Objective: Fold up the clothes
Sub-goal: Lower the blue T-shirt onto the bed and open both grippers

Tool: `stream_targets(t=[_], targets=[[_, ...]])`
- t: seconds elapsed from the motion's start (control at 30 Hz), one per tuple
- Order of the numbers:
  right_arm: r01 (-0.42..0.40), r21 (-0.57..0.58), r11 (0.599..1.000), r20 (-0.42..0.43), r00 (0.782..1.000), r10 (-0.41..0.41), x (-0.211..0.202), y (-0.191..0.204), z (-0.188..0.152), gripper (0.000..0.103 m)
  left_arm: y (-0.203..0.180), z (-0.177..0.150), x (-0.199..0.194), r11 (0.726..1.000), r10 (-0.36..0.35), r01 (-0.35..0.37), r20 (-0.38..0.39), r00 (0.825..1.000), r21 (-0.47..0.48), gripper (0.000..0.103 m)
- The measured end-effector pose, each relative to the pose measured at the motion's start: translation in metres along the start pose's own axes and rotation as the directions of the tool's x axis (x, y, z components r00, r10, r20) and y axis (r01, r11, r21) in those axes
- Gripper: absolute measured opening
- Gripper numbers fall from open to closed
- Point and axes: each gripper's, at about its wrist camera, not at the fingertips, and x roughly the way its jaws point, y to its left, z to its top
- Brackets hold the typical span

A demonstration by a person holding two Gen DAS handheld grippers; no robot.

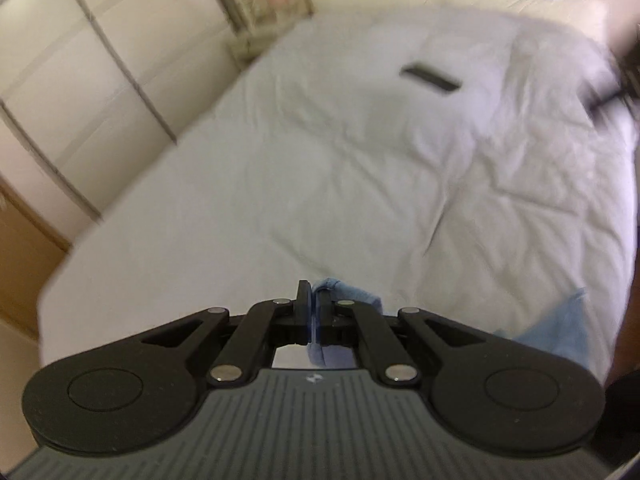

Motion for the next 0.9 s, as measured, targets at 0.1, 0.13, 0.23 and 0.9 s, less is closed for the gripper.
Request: stream_targets(t=[0.1, 0.13, 0.23, 0.9], targets=[[-0.103, 0.069, 0.992, -0.143, 0.983, 0.112, 0.073, 0.026, -0.048, 0.004, 0.029, -0.025, 0.049, 0.998, -0.024, 0.022, -0.048, 0.999, -0.051, 0.0], [-0.135, 0.093, 0.986, -0.186, 0.971, 0.15, 0.097, 0.035, -0.064, 0.006, 0.04, -0.028, 0.063, 0.997, -0.032, 0.028, -0.06, 0.998, -0.073, 0.0], [-0.236, 0.132, 0.963, -0.285, 0.921, 0.265, 0.155, 0.072, -0.104, 0.011, 0.06, -0.033, 0.103, 0.992, -0.041, 0.029, -0.091, 0.995, -0.126, 0.0], [-0.136, 0.065, 0.989, -0.515, 0.844, 0.149, 0.255, 0.105, -0.143, 0.002, 0.101, -0.094, 0.165, 0.973, -0.113, 0.074, -0.17, 0.979, -0.221, 0.0]])
